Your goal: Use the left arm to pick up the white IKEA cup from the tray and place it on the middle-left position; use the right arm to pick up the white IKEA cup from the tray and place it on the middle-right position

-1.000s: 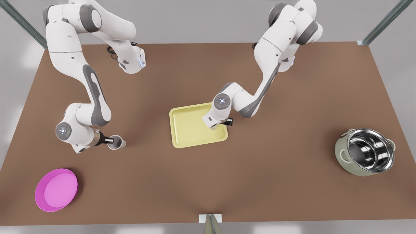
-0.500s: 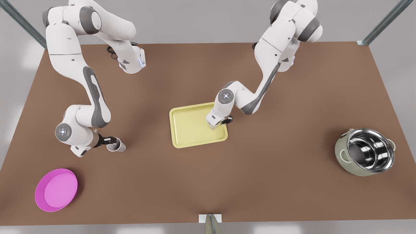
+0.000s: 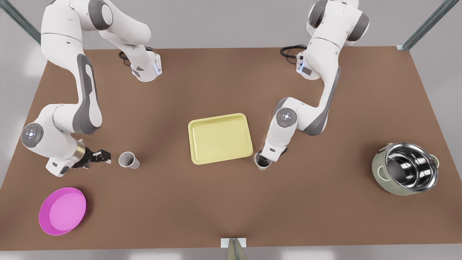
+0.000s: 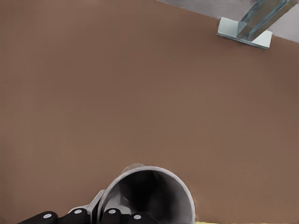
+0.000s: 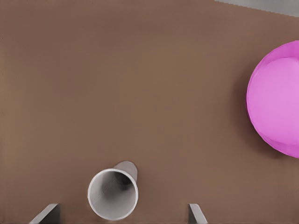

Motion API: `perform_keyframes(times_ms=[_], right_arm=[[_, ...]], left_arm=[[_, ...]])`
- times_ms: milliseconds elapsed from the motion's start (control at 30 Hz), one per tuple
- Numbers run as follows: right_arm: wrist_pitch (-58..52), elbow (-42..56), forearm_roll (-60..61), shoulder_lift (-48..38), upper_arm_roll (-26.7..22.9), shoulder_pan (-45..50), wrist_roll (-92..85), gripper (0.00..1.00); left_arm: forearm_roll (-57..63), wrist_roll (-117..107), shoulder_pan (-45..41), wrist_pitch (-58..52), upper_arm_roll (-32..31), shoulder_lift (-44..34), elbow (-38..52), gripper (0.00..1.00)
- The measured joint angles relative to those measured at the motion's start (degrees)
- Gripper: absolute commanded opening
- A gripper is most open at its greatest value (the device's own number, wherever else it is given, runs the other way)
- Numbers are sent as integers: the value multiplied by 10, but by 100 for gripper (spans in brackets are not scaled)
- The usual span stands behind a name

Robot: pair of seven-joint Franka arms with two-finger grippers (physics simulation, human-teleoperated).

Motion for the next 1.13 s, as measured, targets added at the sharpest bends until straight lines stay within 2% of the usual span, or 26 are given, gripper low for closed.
perform_keyframes(times_ms=[133, 300, 333, 400, 467, 533, 733, 833, 933, 1000, 1133], right_arm=[[-104, 70, -23, -48, -1, 11, 6, 100], [-187, 80, -39, -85, -38, 32, 17, 100], [-197, 79, -40, -90, -49, 41, 18, 100], [-214, 79, -41, -98, -119, 107, 20, 100], [-226, 79, -38, -99, -140, 125, 22, 100], [-235, 78, -35, -100, -147, 129, 23, 100], [-252, 73, -31, -97, -152, 129, 28, 100], [-257, 74, -30, -97, -153, 129, 29, 100], [-261, 74, -29, -96, -153, 123, 30, 100], [-262, 74, -25, -96, -153, 121, 31, 100], [-263, 74, -20, -96, -154, 121, 32, 100]], left_arm=[[-6, 61, 110, -9, 5, 27, 3, 13], [-21, 145, 155, 37, 4, 89, 16, 13], [-21, 159, 156, 48, 4, 97, 16, 13], [-22, 186, 156, 65, 4, 104, 16, 13], [-23, 209, 157, 79, 4, 108, 15, 15], [-30, 235, 157, 92, 4, 109, 13, 100], [-60, 333, 157, 103, 4, 96, 3, 100], [-47, 357, 155, 27, 1, 1, -5, 100], [-45, 381, 159, -95, 5, -160, 2, 100], [-56, 396, 183, -150, 5, -258, -53, 100], [-63, 421, 221, -215, 7, -268, -29, 100]])
